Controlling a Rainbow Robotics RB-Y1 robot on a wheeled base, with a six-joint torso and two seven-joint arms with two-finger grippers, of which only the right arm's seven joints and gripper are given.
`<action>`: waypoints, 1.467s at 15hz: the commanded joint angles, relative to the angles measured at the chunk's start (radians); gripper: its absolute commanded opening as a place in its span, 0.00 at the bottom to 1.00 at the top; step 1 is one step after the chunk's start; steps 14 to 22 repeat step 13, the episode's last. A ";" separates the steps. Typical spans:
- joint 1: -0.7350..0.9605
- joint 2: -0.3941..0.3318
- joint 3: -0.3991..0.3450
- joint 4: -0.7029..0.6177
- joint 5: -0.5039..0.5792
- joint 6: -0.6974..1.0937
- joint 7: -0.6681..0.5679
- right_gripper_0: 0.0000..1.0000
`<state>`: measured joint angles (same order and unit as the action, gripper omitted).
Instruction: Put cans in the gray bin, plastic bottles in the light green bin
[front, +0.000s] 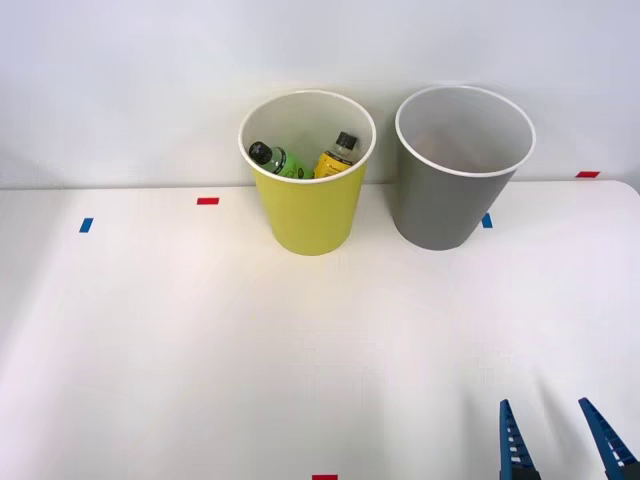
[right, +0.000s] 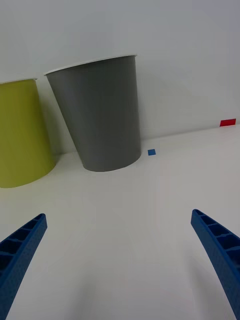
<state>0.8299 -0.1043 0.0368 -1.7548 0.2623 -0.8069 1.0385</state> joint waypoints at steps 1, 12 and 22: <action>0.000 0.000 0.000 0.000 0.000 0.000 0.000 1.00; 0.000 0.000 0.000 0.000 0.000 0.000 0.000 1.00; 0.000 0.000 0.000 0.000 0.000 0.000 0.000 1.00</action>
